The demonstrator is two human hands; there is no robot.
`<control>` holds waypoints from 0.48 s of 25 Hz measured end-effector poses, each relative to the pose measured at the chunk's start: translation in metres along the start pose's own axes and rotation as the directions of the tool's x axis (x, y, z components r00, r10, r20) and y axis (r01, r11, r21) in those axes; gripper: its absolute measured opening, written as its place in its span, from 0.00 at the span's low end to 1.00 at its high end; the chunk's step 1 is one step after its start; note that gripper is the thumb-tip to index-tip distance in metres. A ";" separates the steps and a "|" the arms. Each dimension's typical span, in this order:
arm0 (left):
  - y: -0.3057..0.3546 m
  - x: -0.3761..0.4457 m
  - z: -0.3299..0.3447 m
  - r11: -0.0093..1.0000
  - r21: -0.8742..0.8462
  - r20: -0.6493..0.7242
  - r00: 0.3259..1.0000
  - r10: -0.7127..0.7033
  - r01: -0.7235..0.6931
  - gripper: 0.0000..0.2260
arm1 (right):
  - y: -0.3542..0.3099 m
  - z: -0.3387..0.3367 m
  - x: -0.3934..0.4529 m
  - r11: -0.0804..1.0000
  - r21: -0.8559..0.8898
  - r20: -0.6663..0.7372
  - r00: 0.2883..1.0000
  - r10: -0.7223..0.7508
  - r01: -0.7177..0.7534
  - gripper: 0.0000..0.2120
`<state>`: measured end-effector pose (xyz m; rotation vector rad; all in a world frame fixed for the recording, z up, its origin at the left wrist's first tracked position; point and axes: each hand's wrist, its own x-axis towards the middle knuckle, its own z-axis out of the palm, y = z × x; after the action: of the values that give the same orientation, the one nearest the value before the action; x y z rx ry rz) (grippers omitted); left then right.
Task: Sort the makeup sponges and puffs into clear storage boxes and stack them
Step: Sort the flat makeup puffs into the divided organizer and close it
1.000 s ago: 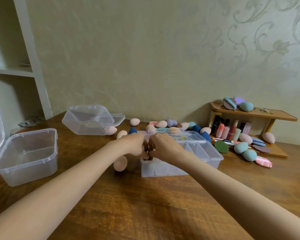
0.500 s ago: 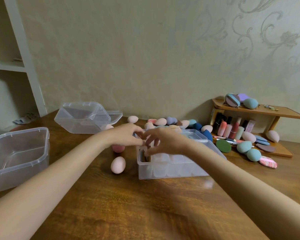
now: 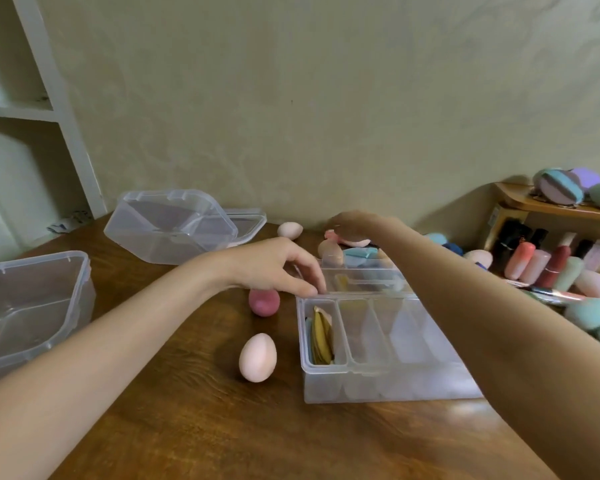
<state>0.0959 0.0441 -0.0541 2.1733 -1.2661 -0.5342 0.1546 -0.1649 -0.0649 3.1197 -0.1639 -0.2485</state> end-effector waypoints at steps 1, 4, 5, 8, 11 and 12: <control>-0.001 0.002 -0.001 1.000 -0.002 0.014 1.000 0.010 -0.009 0.05 | -0.001 0.003 0.011 0.999 -0.040 0.062 0.998 0.008 -0.006 0.21; -0.005 0.005 -0.003 1.000 -0.012 0.033 0.999 0.025 -0.024 0.05 | 0.003 0.010 0.031 0.996 -0.083 0.099 0.995 0.023 -0.015 0.24; -0.007 0.005 -0.002 0.999 -0.024 0.035 0.999 0.025 -0.024 0.05 | 0.004 0.015 0.033 0.994 -0.105 0.038 0.999 0.015 -0.011 0.20; -0.008 0.005 -0.002 0.999 -0.036 0.022 1.000 0.016 -0.015 0.05 | 0.007 0.016 0.029 0.988 -0.157 -0.196 0.980 -0.028 -0.003 0.16; 0.006 -0.005 0.002 1.000 0.001 -0.008 1.000 0.027 -0.027 0.05 | 0.014 0.001 -0.003 0.990 -0.141 -0.377 0.925 -0.056 0.002 0.14; 0.005 -0.005 0.003 1.000 0.009 -0.010 1.000 0.011 -0.011 0.05 | 0.014 -0.003 -0.009 0.995 -0.103 -0.414 0.909 -0.040 -0.003 0.13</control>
<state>0.0883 0.0453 -0.0529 2.1728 -1.2765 -0.5131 0.1446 -0.1780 -0.0605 2.9840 -0.1112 0.3970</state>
